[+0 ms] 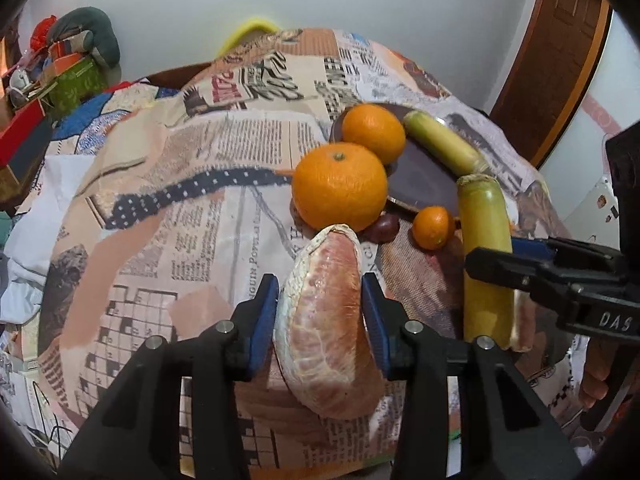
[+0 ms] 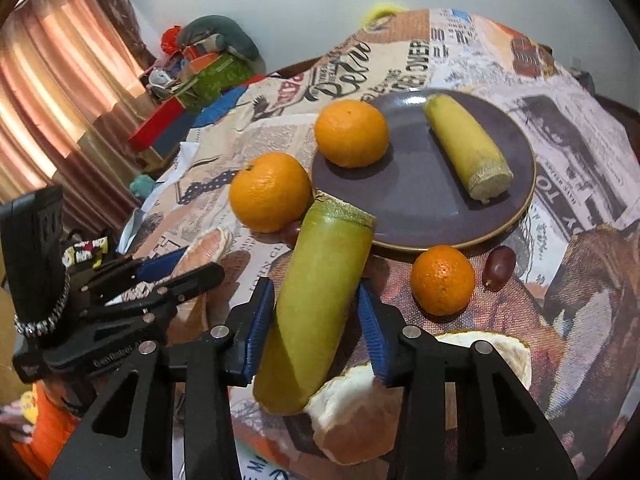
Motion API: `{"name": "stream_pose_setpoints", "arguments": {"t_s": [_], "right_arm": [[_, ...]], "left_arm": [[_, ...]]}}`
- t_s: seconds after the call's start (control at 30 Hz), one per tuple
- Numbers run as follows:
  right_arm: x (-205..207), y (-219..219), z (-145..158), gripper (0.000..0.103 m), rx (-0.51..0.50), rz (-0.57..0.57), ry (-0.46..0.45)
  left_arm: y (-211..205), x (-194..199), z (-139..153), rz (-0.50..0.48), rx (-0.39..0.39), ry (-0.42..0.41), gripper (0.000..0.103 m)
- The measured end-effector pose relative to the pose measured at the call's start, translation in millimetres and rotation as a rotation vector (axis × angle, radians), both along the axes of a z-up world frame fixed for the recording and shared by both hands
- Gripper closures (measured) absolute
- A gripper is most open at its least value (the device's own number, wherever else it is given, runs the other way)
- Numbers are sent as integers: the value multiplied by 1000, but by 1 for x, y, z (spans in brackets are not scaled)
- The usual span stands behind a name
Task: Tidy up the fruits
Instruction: 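Carry the pomelo segment with the left tool while the right tool carries the cylinder to the plate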
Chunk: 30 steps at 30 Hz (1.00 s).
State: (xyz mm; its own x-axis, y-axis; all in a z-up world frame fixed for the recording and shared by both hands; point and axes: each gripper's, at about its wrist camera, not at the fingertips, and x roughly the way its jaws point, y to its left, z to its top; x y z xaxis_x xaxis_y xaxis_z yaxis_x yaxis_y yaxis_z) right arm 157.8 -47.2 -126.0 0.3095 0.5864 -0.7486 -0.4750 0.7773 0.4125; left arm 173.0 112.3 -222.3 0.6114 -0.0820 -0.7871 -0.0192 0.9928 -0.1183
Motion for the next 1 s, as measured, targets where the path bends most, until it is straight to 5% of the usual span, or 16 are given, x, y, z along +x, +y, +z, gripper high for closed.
{"name": "stream_pose_setpoints", "arguments": {"t_s": [0.5,1.0], "right_arm": [[1,-26,40,71,72,-37,-127],[13,-71,63,71,33,-136,-246]], "left_arm": [[-29,-6,54,-43,34,-131,65],[-59,20,84,-106,25,-198,69]]}}
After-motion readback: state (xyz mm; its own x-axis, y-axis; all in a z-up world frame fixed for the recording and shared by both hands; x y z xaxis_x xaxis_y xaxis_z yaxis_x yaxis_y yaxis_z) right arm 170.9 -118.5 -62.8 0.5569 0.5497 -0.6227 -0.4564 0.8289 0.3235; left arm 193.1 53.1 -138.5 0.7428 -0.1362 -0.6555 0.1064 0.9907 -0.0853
